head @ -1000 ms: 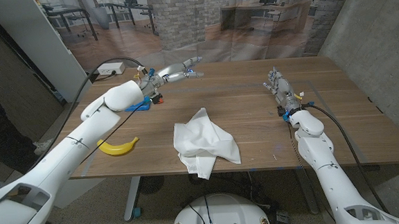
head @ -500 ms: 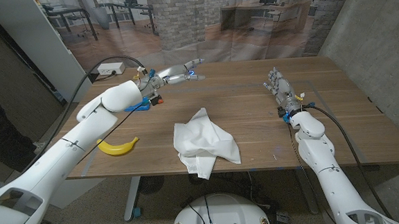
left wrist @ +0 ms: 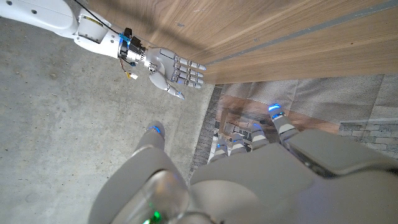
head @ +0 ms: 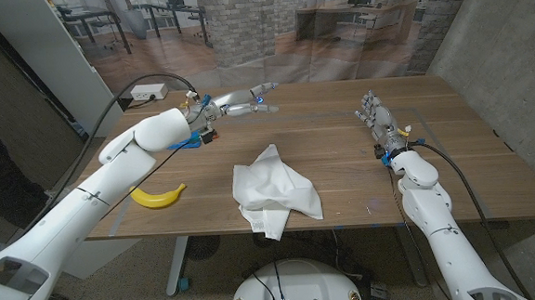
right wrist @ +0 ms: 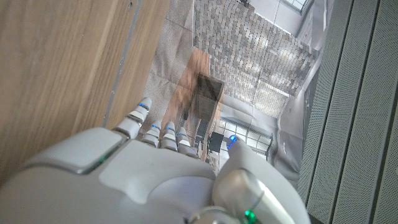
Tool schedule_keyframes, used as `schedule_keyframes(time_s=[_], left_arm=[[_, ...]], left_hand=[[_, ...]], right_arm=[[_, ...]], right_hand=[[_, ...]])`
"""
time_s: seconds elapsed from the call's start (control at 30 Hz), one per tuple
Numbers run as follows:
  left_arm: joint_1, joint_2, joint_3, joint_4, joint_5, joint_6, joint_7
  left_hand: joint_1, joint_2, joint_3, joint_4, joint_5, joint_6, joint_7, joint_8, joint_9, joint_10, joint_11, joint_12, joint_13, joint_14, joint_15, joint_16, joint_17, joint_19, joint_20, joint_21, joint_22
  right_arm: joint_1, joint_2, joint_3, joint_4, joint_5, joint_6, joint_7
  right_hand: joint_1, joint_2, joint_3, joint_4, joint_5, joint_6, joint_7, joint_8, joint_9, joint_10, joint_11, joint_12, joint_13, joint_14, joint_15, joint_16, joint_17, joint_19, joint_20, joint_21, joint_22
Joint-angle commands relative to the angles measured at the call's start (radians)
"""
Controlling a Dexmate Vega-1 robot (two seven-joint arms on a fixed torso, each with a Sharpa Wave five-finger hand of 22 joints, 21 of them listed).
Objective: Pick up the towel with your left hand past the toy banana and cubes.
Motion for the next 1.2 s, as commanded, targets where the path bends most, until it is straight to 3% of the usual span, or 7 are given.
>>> schedule_keyframes(time_s=[0.03,0.57,1.2], left_arm=[[0.013,0.030,-0.006,-0.075,0.047,0.034,-0.035],[0.009,0.057,0.005,-0.150,0.100,0.080,-0.097],[-0.030,0.090,0.031,-0.213,0.168,0.114,-0.195]], left_hand=[[0.004,-0.007,-0.004,-0.004,0.005,-0.004,-0.003,0.002,0.003,-0.004,0.001,0.002,0.002,0.001,-0.006,0.002,0.004,-0.022,0.005,-0.003,0.003],[0.019,-0.008,-0.003,-0.016,0.009,0.006,-0.001,0.006,0.003,-0.001,-0.005,0.003,0.002,0.006,-0.004,0.003,0.003,-0.014,0.003,-0.008,0.002],[0.071,-0.004,0.005,-0.046,0.013,0.070,-0.004,0.019,0.002,0.059,-0.010,0.020,0.001,0.054,-0.012,0.012,0.002,0.031,0.005,-0.011,0.000]], right_arm=[[-0.006,-0.004,0.004,-0.003,0.007,0.008,0.010],[-0.014,-0.003,0.007,-0.007,0.014,0.012,0.015],[-0.023,0.002,0.009,-0.012,0.015,0.018,0.010]], right_hand=[[0.006,0.000,0.002,-0.006,0.007,0.007,0.006,0.003,0.002,0.011,0.001,0.004,0.002,0.000,0.001,0.008,0.002,0.011,-0.003,0.007,0.005],[0.005,0.000,0.001,-0.006,0.007,0.010,0.005,0.002,0.002,0.013,0.002,0.003,0.002,0.002,0.003,0.008,0.002,0.011,-0.003,0.007,0.005],[0.004,0.001,0.001,-0.007,0.007,0.013,0.000,0.002,0.002,0.017,0.009,0.003,0.002,0.005,0.006,0.008,0.002,0.012,0.001,0.007,0.005]])
